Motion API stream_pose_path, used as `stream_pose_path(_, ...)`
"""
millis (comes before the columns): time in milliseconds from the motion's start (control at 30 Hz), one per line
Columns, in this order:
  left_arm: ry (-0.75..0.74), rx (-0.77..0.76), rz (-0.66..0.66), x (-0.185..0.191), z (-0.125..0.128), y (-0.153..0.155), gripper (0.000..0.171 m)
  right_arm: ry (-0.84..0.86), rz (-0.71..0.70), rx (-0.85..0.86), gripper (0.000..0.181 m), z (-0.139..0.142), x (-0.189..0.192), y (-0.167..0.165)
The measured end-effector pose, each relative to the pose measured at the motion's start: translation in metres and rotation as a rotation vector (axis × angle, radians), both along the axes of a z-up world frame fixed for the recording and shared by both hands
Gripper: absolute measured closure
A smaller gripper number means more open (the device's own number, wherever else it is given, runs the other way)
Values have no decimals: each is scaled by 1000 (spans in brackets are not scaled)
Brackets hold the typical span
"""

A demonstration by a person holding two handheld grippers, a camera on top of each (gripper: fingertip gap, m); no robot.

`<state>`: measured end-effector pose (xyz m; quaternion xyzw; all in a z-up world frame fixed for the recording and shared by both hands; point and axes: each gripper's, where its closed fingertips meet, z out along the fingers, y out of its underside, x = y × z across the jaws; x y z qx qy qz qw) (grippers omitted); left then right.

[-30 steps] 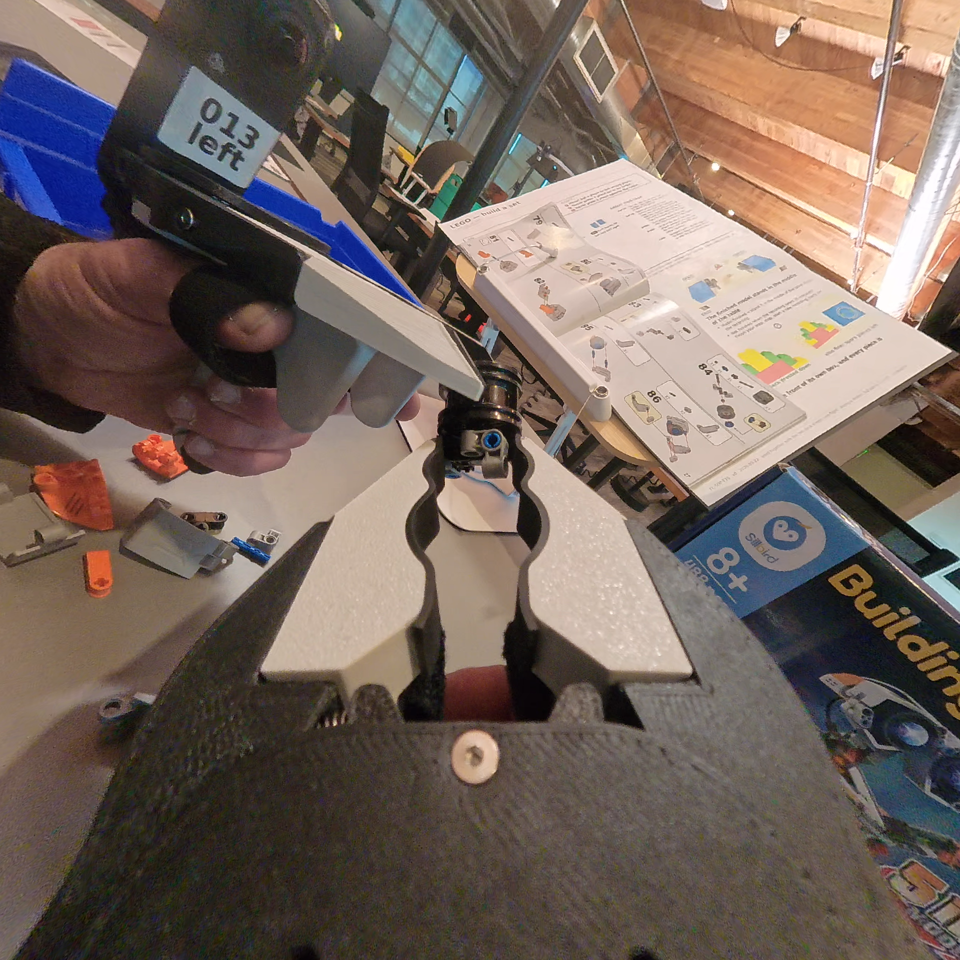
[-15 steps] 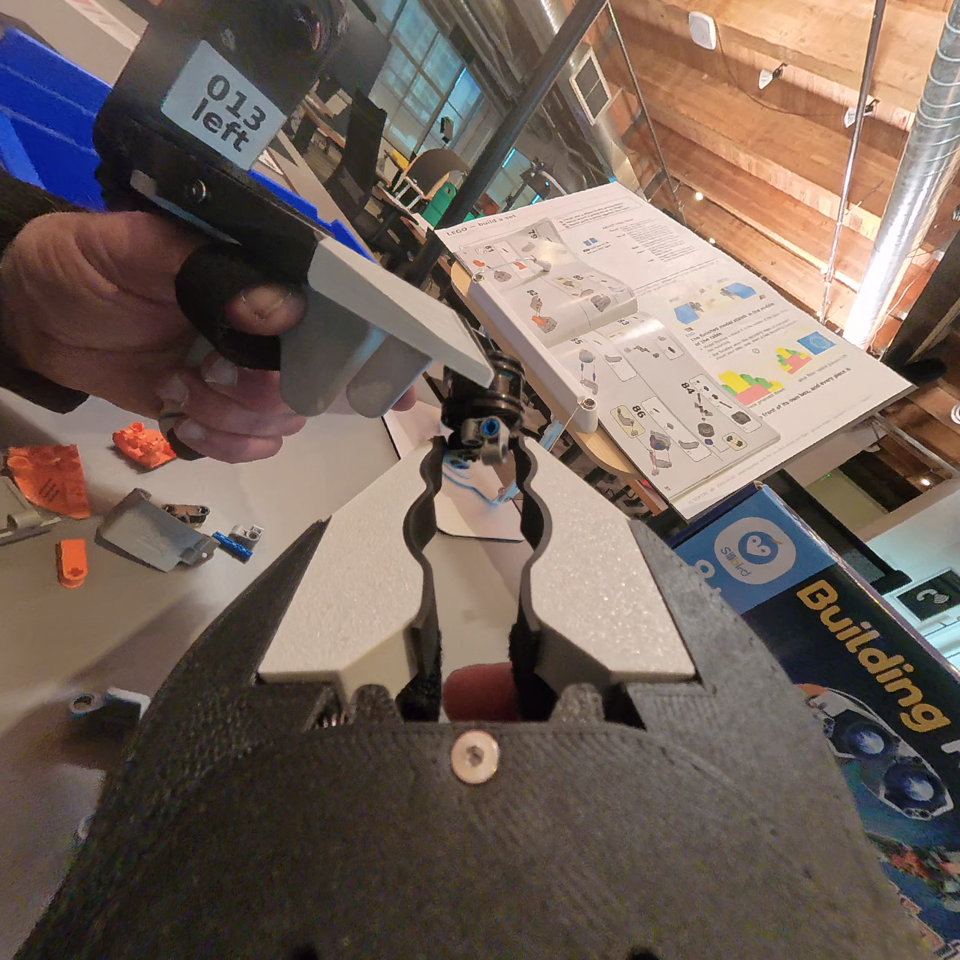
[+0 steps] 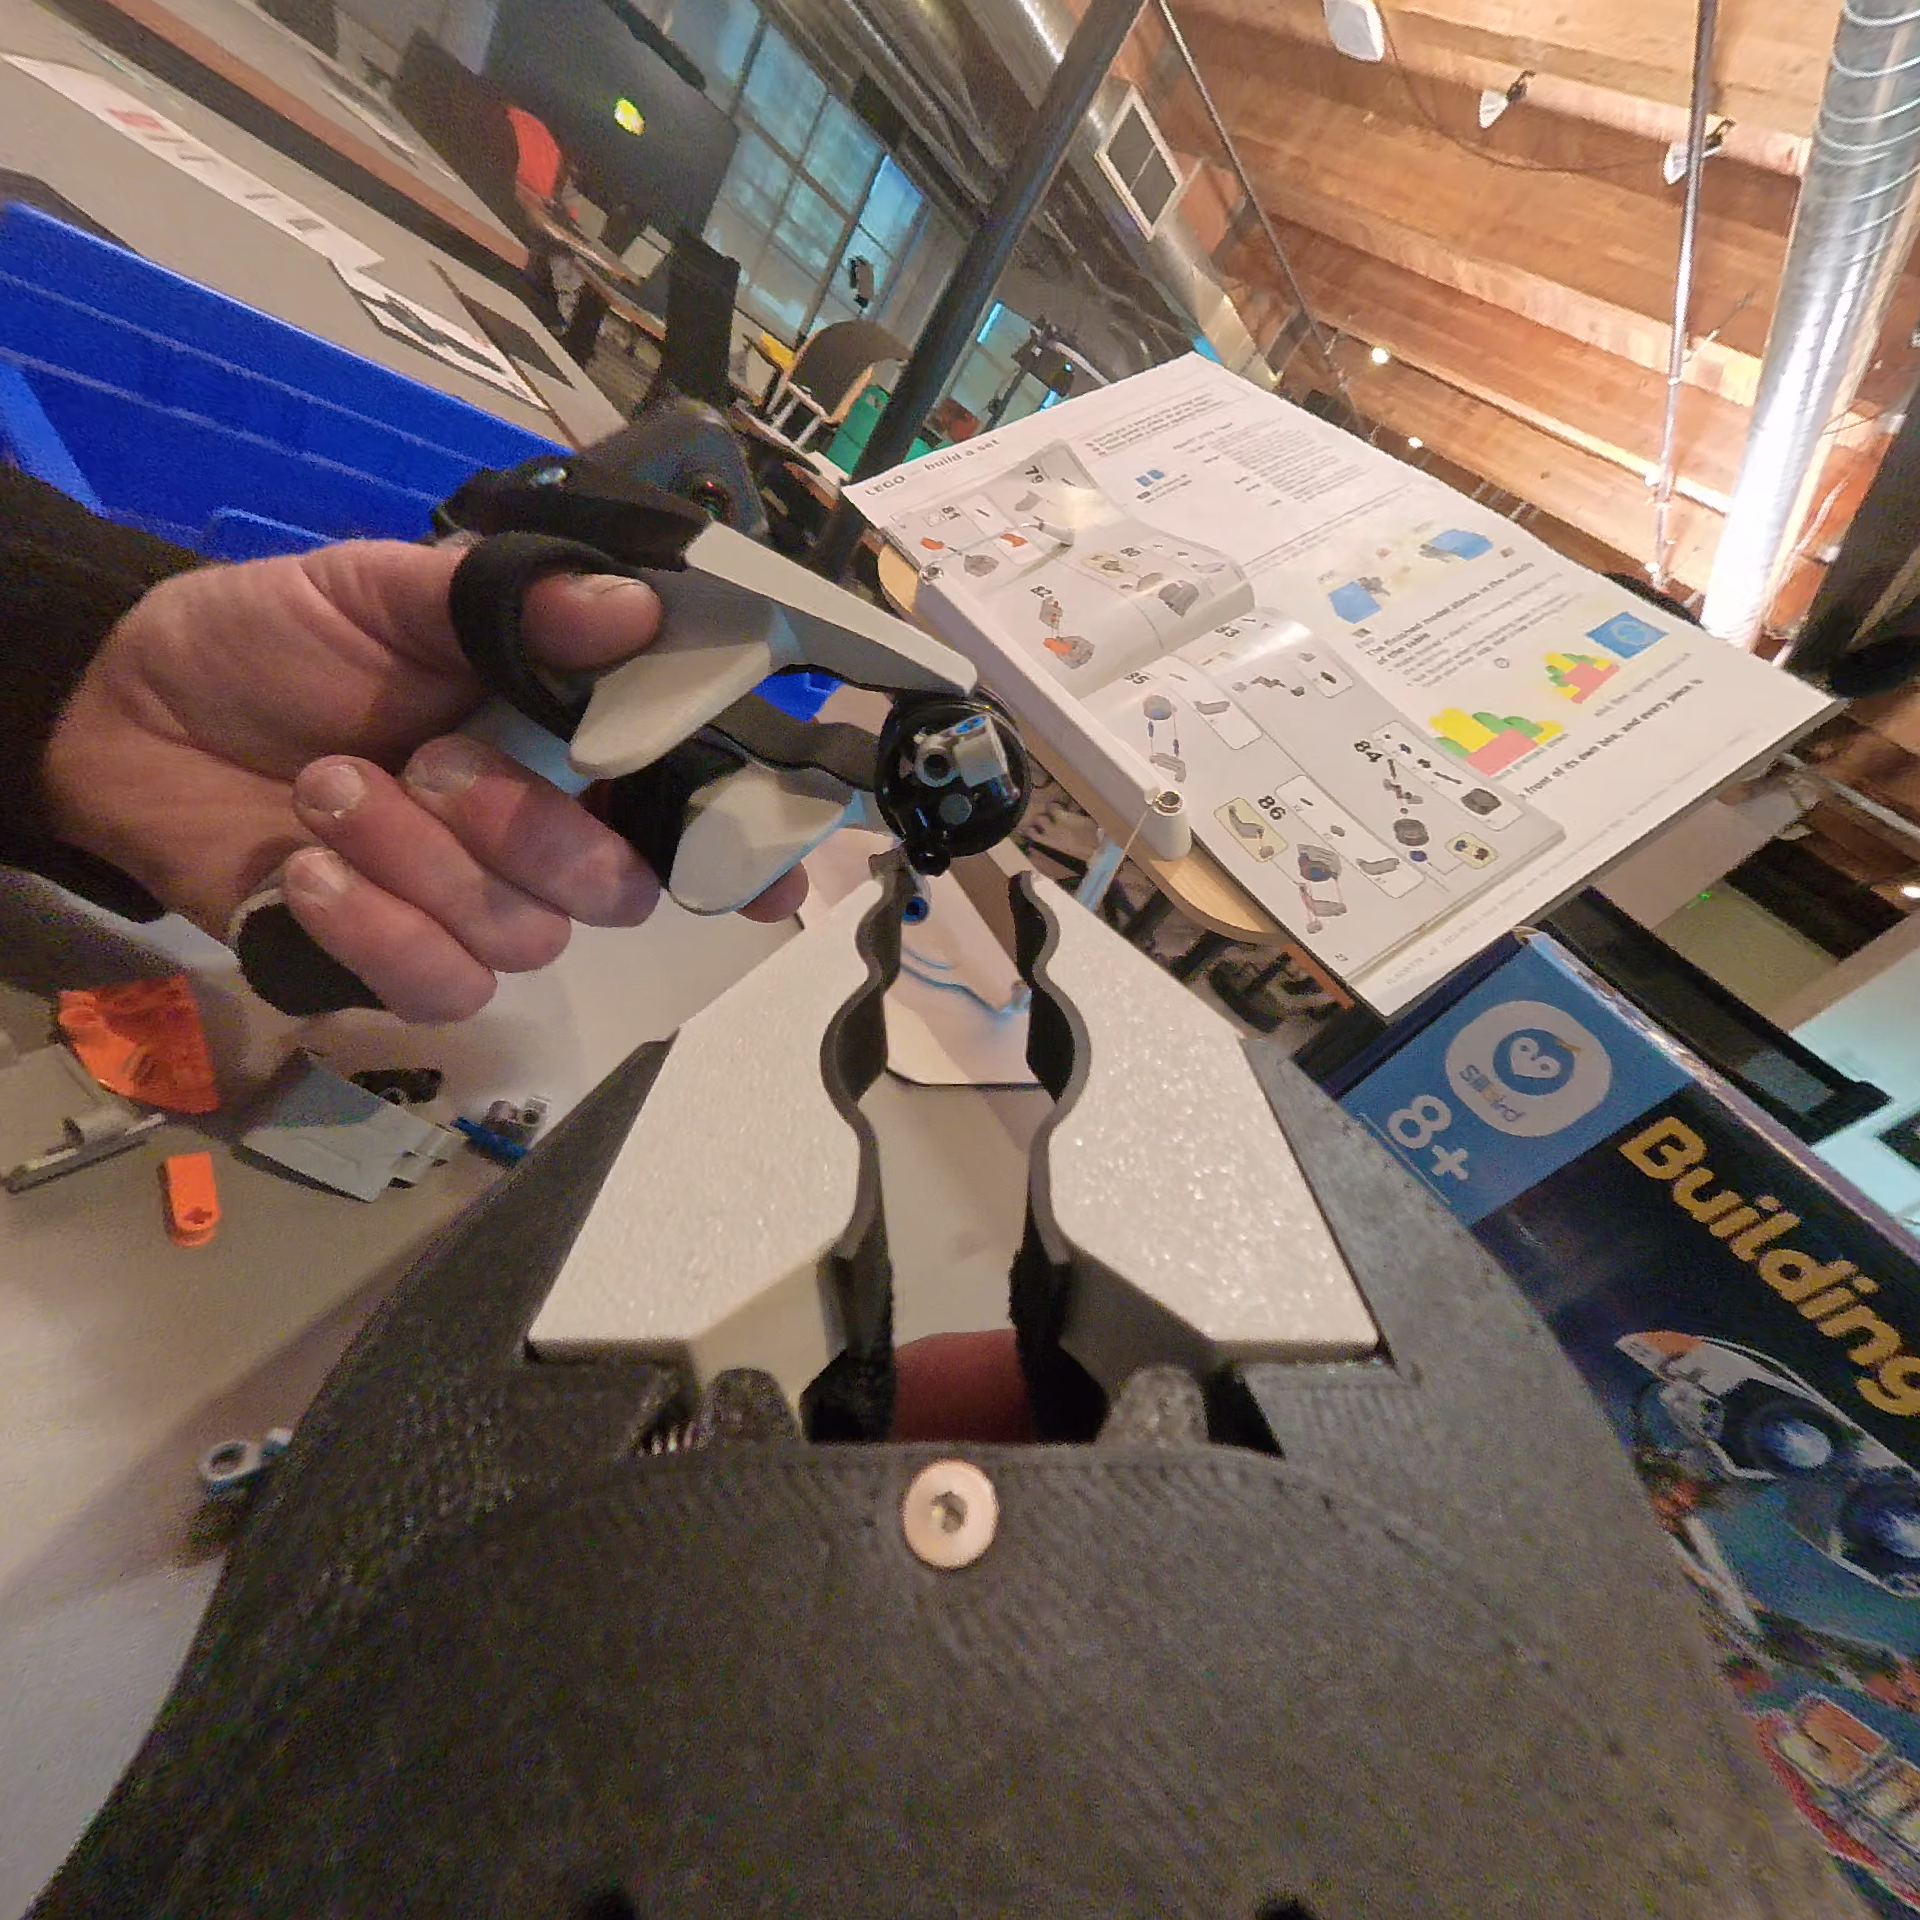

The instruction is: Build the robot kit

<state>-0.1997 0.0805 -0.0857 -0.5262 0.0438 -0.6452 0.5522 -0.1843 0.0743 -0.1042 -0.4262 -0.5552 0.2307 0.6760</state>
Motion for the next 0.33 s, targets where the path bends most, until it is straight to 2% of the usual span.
stream_pose_path(233,-79,32,-41,-3,10,-7,143,9,110,-145,149,-5,-7,-14)
stream_pose_path(333,-90,33,-80,2,10,-10,143,33,146,-234,150,-6,-12,-19)
